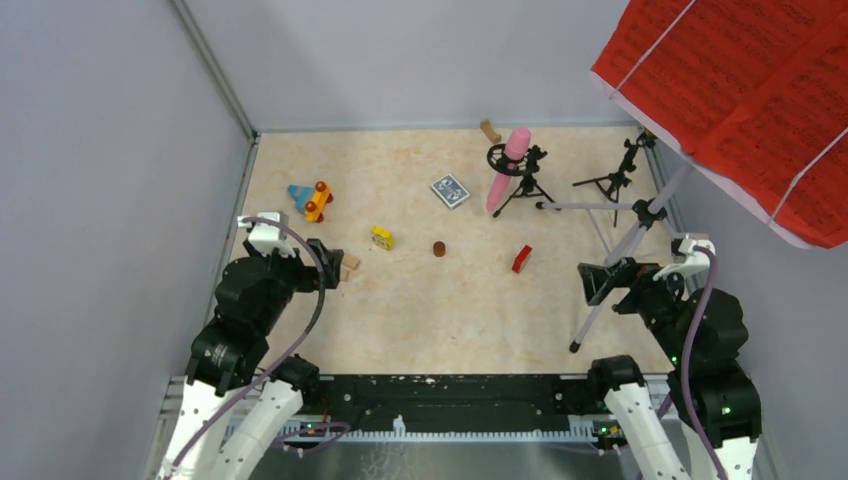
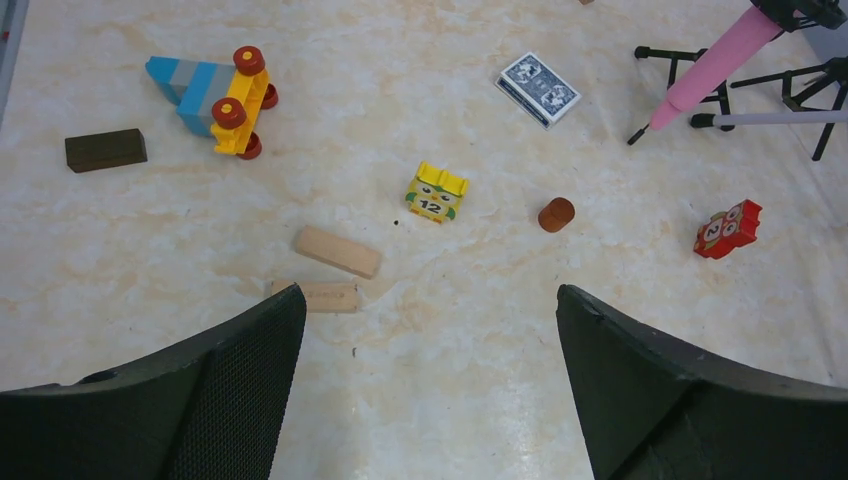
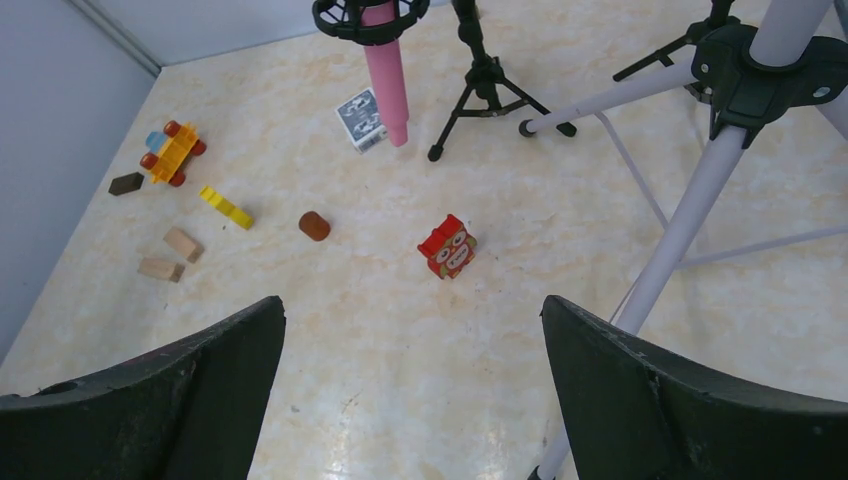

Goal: Pack up the instrument practice props

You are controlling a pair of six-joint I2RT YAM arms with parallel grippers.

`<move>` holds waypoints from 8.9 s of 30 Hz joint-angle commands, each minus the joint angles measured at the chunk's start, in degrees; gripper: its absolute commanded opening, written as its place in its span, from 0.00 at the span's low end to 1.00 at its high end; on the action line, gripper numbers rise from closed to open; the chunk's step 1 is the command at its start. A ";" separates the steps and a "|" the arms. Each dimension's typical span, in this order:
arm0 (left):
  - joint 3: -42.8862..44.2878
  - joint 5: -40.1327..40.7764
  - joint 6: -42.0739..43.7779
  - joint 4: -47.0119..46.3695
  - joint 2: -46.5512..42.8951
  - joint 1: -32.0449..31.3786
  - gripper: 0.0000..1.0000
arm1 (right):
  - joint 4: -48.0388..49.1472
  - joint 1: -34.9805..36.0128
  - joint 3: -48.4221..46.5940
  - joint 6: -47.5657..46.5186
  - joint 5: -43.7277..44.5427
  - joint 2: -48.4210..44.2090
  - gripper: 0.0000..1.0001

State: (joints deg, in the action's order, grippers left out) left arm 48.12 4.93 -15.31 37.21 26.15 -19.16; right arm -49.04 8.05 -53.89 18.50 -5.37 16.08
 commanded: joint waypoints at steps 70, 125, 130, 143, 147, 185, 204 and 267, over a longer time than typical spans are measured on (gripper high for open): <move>-0.83 5.16 -1.80 -1.86 1.62 2.10 0.99 | 11.44 -0.58 3.39 13.88 33.67 23.64 0.81; -0.91 4.39 -1.63 -1.97 1.96 3.69 0.99 | 41.97 -1.64 16.38 -2.35 49.31 37.69 0.55; -0.92 4.39 -1.65 -1.97 1.89 3.69 0.99 | 42.39 -2.71 16.45 -1.37 50.46 39.35 0.59; -0.88 4.26 -1.59 -1.99 2.15 3.69 0.99 | 47.56 -3.11 17.67 -4.16 48.35 40.31 0.01; -0.99 4.14 -1.56 -2.15 2.28 3.69 0.99 | 47.53 -3.15 17.28 -7.13 47.96 36.90 0.00; -1.01 4.03 -1.52 -2.15 2.37 4.04 0.99 | 37.62 9.86 12.82 -3.64 19.07 18.85 0.00; -1.01 4.29 -1.72 -2.10 2.28 4.13 0.99 | 29.51 43.91 6.25 12.17 60.00 28.96 0.00; -1.07 4.39 -1.74 -2.08 2.22 4.20 0.99 | 62.34 48.40 -8.56 3.74 59.17 73.00 0.00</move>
State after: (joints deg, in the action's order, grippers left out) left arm 47.42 9.45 -16.60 37.26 28.27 -15.35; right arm 4.82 58.87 -59.35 21.74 55.29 87.96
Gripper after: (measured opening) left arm 0.987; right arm 0.207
